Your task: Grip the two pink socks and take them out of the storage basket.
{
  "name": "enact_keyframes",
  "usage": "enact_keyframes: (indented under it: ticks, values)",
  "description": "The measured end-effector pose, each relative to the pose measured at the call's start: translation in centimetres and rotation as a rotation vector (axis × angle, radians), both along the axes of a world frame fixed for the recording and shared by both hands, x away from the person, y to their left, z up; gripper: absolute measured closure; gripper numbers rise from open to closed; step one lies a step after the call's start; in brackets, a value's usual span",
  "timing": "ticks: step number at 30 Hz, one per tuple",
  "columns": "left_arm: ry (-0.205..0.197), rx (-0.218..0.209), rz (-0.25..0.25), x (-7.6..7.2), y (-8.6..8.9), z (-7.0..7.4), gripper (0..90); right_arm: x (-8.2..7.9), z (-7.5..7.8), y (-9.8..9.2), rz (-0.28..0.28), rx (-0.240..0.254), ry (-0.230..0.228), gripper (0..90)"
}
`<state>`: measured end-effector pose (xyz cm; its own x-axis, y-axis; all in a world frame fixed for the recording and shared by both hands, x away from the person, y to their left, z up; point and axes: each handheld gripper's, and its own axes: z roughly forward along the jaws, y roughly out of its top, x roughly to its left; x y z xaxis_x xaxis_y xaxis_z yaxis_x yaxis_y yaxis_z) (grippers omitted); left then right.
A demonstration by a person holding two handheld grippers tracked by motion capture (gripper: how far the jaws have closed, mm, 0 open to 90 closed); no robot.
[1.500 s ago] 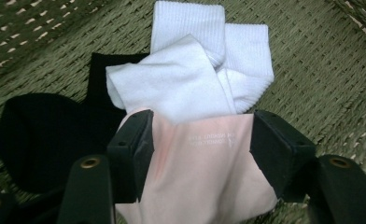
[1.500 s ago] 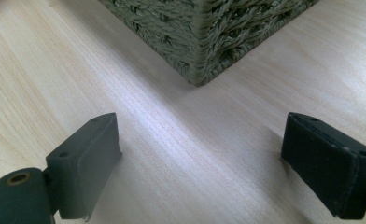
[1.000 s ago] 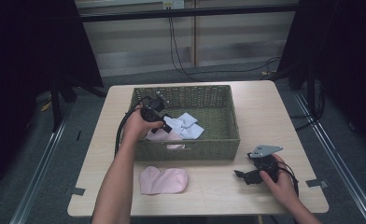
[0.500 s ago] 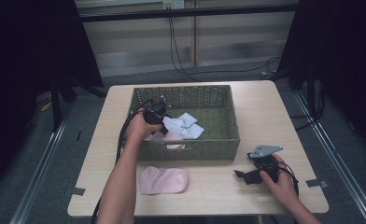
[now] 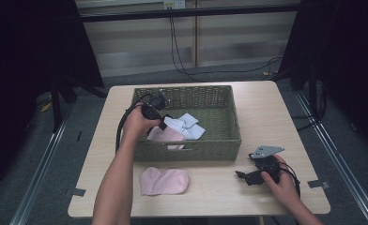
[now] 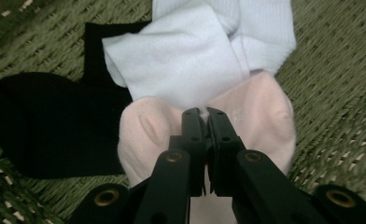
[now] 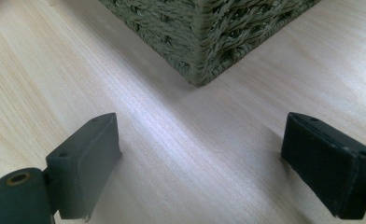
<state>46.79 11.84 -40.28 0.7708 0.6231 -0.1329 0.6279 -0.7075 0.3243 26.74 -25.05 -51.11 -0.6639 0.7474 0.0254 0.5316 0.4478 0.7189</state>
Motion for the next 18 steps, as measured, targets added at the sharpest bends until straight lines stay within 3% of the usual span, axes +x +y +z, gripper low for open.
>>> enact_keyframes:
  ticks: [7, 11, 18]
  values:
    - [0.018, -0.046, 0.023, -0.3, 0.6, 1.5, 86.9, 0.0, 0.0, 0.0, -0.001, -0.002, 0.0, 10.8]
    - [0.041, -0.048, 0.02, -0.5, 0.7, 2.2, 86.8, 0.0, 0.0, 0.0, -0.001, -0.002, 0.0, 10.8]
    - [0.042, -0.068, 0.047, -0.7, 0.9, 3.8, 86.8, 0.0, 0.0, 0.0, -0.003, -0.002, 0.0, 10.8]
